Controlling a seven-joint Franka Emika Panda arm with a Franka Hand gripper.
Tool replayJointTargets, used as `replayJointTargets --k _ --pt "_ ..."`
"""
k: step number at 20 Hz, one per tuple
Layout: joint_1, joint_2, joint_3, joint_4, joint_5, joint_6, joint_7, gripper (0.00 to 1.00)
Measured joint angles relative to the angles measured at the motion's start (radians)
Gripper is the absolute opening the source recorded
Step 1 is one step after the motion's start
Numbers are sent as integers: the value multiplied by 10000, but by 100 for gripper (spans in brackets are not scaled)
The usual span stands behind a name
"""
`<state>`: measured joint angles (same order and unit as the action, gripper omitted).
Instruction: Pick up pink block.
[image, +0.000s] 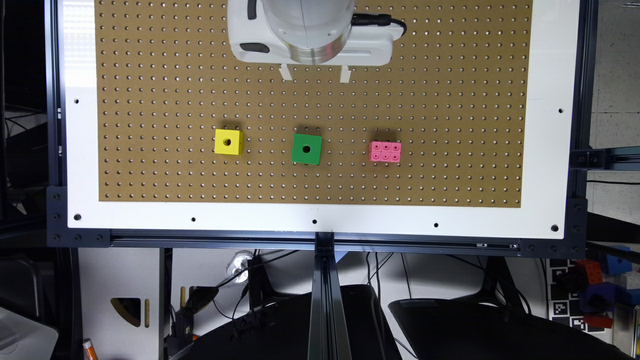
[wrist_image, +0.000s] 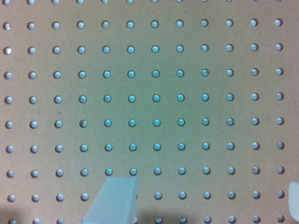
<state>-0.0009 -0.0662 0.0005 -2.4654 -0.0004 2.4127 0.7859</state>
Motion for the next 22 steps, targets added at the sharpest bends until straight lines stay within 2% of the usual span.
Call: replayJointTargets --k 7,10,15,18,20,22 --pt "1 0 5 -25 0 -1 0 100" --pt "24 0 99 14 1 0 59 100" --pt "54 123 564 325 1 0 482 100" --pt "55 578 834 870 1 0 736 100" --pt "56 1062 1047 1378 1 0 936 100" --pt "54 1520 1179 1821 1 0 1049 100"
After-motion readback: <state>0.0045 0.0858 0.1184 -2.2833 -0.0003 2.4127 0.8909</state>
